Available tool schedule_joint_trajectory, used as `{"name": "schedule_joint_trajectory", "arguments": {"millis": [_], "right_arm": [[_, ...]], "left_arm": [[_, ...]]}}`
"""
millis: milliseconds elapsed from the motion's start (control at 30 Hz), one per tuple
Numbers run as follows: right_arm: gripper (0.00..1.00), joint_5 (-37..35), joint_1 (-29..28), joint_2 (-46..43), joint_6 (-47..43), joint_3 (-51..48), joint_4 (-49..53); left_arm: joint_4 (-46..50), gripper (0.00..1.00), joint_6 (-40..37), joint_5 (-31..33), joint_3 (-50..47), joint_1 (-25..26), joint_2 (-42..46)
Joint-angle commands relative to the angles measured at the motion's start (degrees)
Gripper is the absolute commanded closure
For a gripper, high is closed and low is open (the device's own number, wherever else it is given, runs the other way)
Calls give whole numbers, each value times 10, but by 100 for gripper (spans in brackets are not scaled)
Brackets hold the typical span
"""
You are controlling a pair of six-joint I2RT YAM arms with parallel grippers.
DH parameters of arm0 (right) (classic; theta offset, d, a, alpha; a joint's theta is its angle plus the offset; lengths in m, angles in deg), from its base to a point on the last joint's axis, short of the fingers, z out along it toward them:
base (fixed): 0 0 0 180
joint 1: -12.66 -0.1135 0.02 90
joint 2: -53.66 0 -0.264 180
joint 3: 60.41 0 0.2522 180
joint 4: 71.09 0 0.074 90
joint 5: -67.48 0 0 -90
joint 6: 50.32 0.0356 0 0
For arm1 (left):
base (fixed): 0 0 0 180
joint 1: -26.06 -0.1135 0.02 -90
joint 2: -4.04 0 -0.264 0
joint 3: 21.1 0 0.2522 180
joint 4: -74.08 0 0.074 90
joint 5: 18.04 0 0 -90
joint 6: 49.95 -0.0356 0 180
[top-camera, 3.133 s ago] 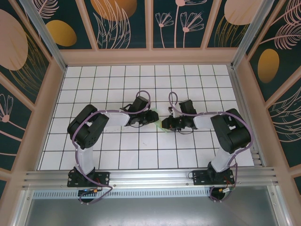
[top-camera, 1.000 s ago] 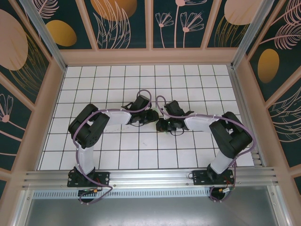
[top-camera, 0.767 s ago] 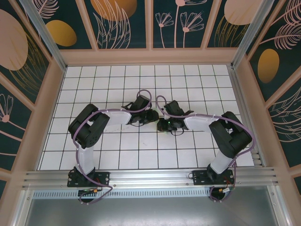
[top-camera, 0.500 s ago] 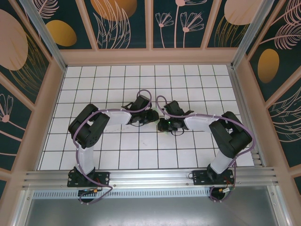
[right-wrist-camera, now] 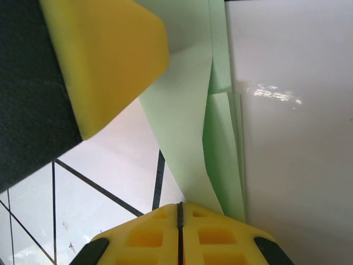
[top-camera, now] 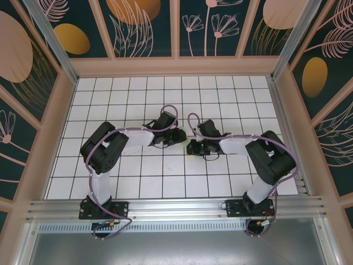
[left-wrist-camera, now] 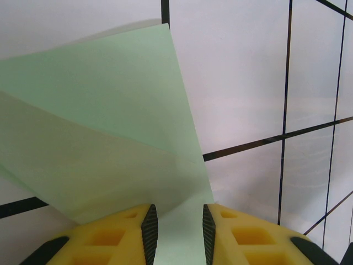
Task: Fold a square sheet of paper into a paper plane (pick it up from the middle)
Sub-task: Fold the wing for the fifth time at the center of the table.
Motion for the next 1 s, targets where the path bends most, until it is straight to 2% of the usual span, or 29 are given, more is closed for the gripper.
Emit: {"name": "schedule_joint_trajectory", "arguments": {"millis": [0, 333, 567, 667, 967], "right_arm": [[92, 3, 15, -5, -5, -31, 40], [92, 31, 26, -1, -11, -65, 23], [93, 58, 26, -20, -6, -103, 9], [93, 69, 45, -31, -5, -117, 4], [94, 73, 58, -81, 0, -157, 13]], "left_arm": [[62, 67, -23, 81, -10, -9, -43], [64, 67, -23, 83, -9, -10, -44], [68, 67, -24, 90, -10, -9, -44], [68, 67, -23, 92, -10, -9, -46], [67, 67, -25, 90, -8, -9, -45]]}}
